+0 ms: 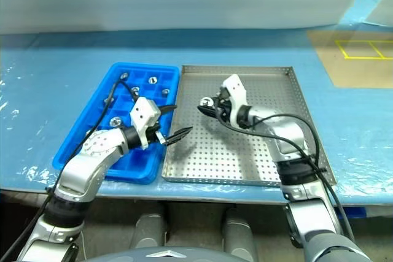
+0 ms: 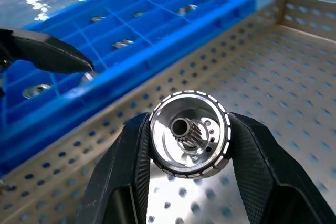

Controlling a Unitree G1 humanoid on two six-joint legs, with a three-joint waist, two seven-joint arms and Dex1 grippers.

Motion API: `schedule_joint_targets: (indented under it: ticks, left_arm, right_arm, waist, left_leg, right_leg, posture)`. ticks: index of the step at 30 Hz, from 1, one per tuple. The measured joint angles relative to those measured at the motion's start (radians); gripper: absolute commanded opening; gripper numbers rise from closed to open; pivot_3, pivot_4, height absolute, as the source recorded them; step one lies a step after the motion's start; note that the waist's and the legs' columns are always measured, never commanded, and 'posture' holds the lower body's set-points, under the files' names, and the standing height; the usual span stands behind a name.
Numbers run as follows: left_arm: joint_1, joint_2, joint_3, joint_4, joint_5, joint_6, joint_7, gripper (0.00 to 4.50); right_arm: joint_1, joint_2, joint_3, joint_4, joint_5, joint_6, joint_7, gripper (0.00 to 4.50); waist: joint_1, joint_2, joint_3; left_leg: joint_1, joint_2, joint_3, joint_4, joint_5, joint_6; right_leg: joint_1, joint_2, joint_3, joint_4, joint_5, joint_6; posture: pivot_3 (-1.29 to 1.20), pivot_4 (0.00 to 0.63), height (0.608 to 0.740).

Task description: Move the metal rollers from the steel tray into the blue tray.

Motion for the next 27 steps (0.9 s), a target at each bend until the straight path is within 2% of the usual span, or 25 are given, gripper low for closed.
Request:
schedule_joint_targets:
  ticks: [10, 17, 27]
  left_arm:
    - [0.188, 0.035, 0.095, -0.198, -0.002, 0.076, 0.124, 4.50]
    - [0.330, 0.059, 0.161, -0.315, -0.016, 0.103, 0.161, 4.50]
    - [0.507, 0.072, 0.238, -0.456, -0.064, 0.116, 0.179, 4.50]
  right_arm:
    - [-0.132, 0.071, 0.115, 0.161, -0.038, -0.097, 0.175, 1.77]
    - [-0.152, 0.114, 0.210, 0.172, -0.074, -0.092, 0.242, 1.77]
    - [-0.152, 0.107, 0.312, 0.103, -0.091, -0.050, 0.340, 1.77]
  waist:
    - [0.068, 0.000, 0.000]
    - [0.103, 0.000, 0.000]
    - [0.160, 0.000, 0.000]
  left_leg:
    - [-0.004, 0.000, -0.006, 0.000, 0.001, -0.001]
    - [-0.007, 0.000, -0.008, -0.001, 0.001, -0.002]
    - [-0.007, 0.001, -0.009, -0.001, 0.001, -0.002]
  right_leg:
    - [0.000, -0.001, -0.002, 0.000, 0.000, 0.000]
    - [-0.003, 0.000, -0.002, -0.001, 0.000, 0.000]
    - [-0.003, 0.001, -0.002, -0.001, -0.005, 0.007]
  posture:
    - [0.43, 0.150, 0.740]
    - [0.51, 0.150, 0.740]
    - [0.54, 0.150, 0.740]
